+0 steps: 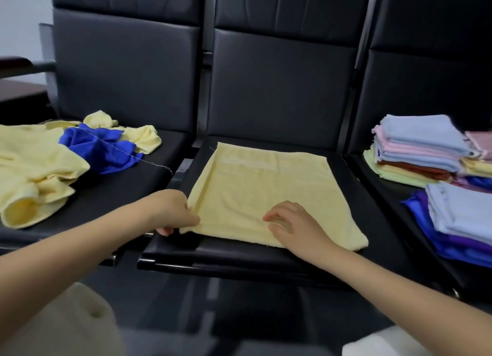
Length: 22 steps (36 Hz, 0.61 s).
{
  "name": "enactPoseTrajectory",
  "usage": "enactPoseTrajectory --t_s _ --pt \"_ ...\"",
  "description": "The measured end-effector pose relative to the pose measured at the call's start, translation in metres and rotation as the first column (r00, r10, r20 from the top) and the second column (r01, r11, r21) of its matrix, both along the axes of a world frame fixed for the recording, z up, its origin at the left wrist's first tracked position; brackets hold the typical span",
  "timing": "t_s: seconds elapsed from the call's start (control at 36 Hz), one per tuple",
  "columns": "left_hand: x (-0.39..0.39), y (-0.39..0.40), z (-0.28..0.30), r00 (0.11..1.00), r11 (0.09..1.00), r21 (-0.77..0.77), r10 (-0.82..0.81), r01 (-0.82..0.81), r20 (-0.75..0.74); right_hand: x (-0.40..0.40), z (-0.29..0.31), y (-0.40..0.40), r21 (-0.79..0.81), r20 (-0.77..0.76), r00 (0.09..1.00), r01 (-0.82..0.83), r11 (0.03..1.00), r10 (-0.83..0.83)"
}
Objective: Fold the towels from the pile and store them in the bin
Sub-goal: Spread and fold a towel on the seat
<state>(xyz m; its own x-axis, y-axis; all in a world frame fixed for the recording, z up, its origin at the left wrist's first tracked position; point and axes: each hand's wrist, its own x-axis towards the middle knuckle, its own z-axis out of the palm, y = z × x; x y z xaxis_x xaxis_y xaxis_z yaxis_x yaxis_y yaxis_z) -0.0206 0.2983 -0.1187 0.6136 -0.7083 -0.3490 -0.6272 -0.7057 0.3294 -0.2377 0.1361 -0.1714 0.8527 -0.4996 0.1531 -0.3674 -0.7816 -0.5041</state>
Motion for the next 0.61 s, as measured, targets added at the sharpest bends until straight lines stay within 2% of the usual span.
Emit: enactPoseTrajectory --t_s 0.06,0.14,0.19,0.25,0.33,0.39,0.44,0.53,0.61 --pt "0.000 0.000 0.001 0.994 0.997 -0.073 0.011 -0.019 -0.111 -0.001 -0.001 0.000 -0.005 0.004 1.000 0.002 1.000 -0.002" --pt "0.003 -0.001 -0.003 0.978 0.949 -0.306 0.010 -0.075 -0.210 0.000 -0.001 0.001 -0.006 0.012 1.000 0.000 1.000 0.000" --pt "0.008 -0.001 -0.004 0.963 0.865 -0.481 0.010 -0.144 -0.271 0.001 -0.001 0.001 0.001 0.016 1.000 0.004 1.000 -0.004" --pt "0.011 0.001 0.000 0.913 0.763 -0.596 -0.020 -0.250 -0.408 0.001 0.000 0.001 0.010 0.022 1.000 0.007 1.000 -0.007" --pt "0.012 0.005 0.009 0.773 0.660 -0.651 -0.166 -0.374 -0.613 0.001 -0.001 0.001 0.018 0.037 0.999 0.006 1.000 -0.006" --pt "0.012 0.008 0.012 0.712 0.665 -0.630 -0.205 -0.402 -0.671 0.001 -0.001 0.001 0.020 0.039 0.999 0.004 1.000 -0.005" --pt "0.014 0.008 0.006 0.754 0.703 -0.600 -0.139 -0.382 -0.642 0.001 0.000 0.001 0.024 0.036 0.999 0.003 1.000 -0.004" --pt "0.017 0.007 -0.011 0.872 0.809 -0.493 0.048 -0.319 -0.486 0.000 0.000 0.002 0.024 0.034 0.999 -0.008 1.000 0.007" --pt "0.018 0.009 -0.020 0.947 0.865 -0.441 0.111 -0.241 -0.302 -0.002 0.002 0.003 0.012 0.050 0.998 -0.031 0.999 0.031"
